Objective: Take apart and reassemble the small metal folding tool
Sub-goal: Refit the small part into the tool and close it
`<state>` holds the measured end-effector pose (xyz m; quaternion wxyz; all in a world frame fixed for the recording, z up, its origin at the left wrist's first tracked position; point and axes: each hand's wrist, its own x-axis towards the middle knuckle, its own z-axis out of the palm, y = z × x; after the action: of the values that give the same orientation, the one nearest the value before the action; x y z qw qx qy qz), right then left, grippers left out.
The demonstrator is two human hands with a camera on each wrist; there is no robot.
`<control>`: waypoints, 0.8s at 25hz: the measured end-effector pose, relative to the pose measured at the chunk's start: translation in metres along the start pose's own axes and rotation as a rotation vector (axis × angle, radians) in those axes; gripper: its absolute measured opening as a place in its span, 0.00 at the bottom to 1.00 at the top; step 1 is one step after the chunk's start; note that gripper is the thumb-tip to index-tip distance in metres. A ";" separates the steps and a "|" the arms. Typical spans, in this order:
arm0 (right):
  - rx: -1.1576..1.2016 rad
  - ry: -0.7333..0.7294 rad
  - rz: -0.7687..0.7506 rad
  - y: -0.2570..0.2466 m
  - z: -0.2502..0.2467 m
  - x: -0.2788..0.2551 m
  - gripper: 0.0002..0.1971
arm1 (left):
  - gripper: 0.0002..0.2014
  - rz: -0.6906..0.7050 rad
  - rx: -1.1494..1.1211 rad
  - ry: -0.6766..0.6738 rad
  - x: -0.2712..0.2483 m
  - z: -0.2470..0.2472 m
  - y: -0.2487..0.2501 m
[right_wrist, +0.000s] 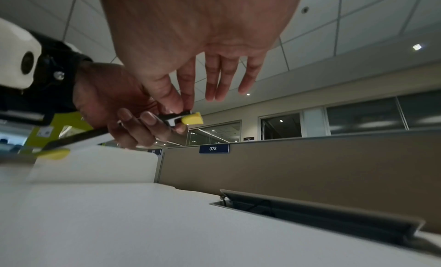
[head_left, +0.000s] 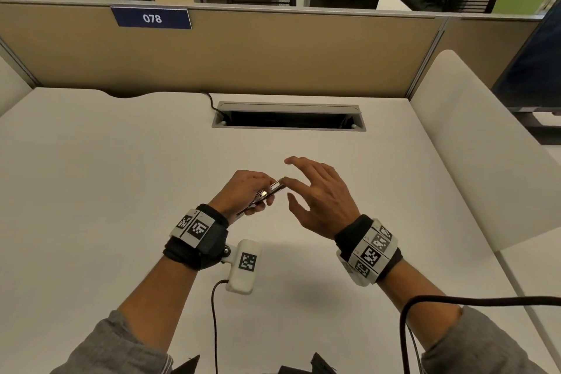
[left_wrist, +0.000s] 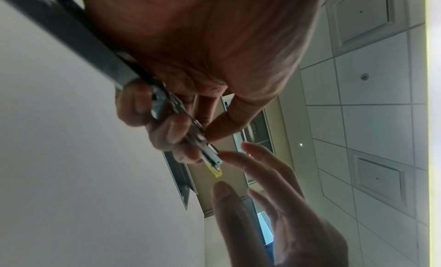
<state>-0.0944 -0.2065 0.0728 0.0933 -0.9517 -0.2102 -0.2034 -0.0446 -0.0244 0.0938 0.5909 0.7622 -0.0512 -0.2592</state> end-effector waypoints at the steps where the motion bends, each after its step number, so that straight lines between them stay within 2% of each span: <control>1: 0.063 0.025 0.027 -0.001 0.000 0.000 0.16 | 0.13 0.005 -0.003 -0.006 0.000 -0.001 0.001; 5: 0.444 0.073 0.294 -0.004 0.000 0.001 0.23 | 0.11 0.022 -0.007 -0.016 0.000 -0.006 0.001; 9: 0.854 -0.057 0.585 -0.004 0.003 0.009 0.18 | 0.11 0.095 -0.014 -0.033 -0.004 -0.005 0.001; 12: 1.032 -0.021 0.646 -0.006 0.006 0.016 0.12 | 0.10 0.143 -0.005 -0.041 -0.005 -0.002 0.004; 15: 1.148 0.023 0.730 -0.007 0.010 0.021 0.12 | 0.10 0.152 0.035 -0.013 -0.005 -0.001 0.006; 20: 1.266 0.071 0.888 0.000 0.014 0.020 0.13 | 0.17 0.090 0.408 0.022 -0.014 -0.015 -0.004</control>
<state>-0.0732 -0.1952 0.0686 0.6991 -0.7050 0.1178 -0.0182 -0.0513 -0.0049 0.0972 0.4360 0.8657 -0.1303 -0.2084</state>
